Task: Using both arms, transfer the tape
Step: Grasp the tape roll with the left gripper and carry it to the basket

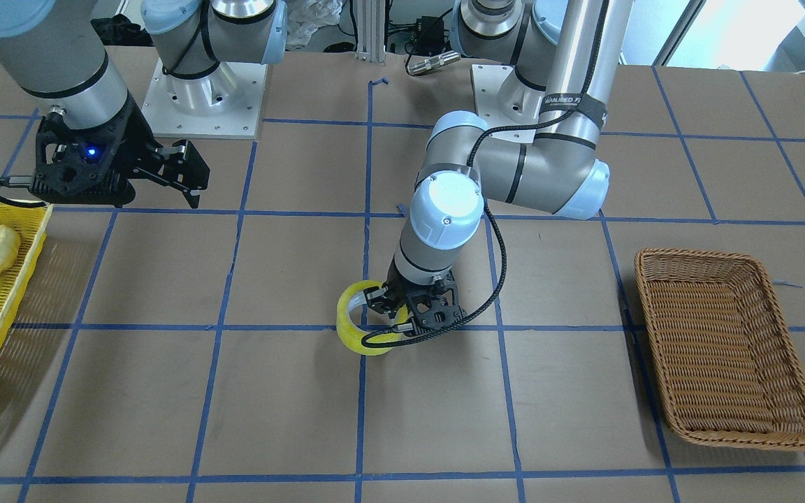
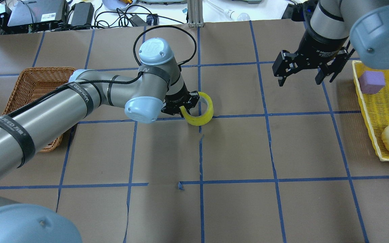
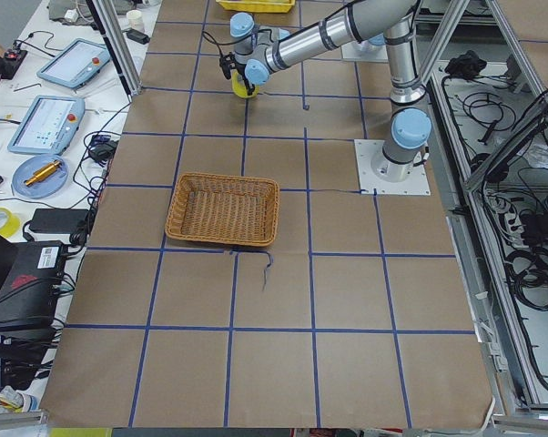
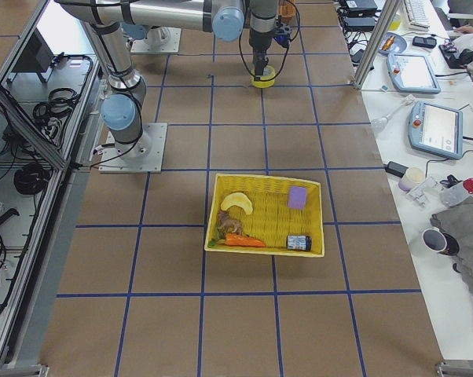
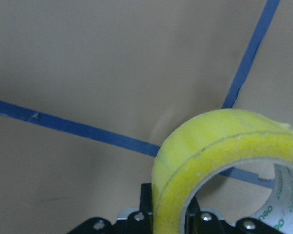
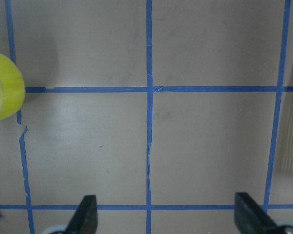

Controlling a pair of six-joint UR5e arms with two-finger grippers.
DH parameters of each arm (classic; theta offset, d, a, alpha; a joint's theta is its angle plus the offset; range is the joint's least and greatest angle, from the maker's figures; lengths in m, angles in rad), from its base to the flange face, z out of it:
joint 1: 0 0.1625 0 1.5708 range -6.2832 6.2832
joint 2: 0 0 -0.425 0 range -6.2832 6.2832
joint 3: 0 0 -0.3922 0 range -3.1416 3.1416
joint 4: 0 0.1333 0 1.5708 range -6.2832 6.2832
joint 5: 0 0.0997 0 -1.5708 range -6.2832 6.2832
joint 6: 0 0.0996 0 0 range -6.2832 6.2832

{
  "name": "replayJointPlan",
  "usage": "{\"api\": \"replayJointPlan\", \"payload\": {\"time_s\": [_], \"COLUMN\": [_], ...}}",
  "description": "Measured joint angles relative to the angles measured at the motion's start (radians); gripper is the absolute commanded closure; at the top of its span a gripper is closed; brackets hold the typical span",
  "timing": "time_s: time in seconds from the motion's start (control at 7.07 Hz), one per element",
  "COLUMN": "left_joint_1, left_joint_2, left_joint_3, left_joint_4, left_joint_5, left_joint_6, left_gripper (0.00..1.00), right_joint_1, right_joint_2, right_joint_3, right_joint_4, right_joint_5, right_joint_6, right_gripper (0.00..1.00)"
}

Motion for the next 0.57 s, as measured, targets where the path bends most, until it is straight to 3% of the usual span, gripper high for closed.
{"api": "replayJointPlan", "payload": {"time_s": [0.28, 0.57], "left_joint_1": [0.099, 0.255], "left_joint_2": [0.082, 0.138], "left_joint_3": [0.101, 0.150], "left_joint_4": [-0.266, -0.409], "left_joint_5": [0.081, 0.160], "left_joint_6": [0.257, 0.593], "left_gripper": [1.00, 1.00], "right_joint_1": [0.000, 0.000], "right_joint_2": [0.000, 0.000], "right_joint_3": [-0.001, -0.002], "right_joint_4": [-0.002, -0.002], "right_joint_5": [0.002, 0.004], "right_joint_6": [0.002, 0.007], "right_gripper": [0.00, 0.00]}}
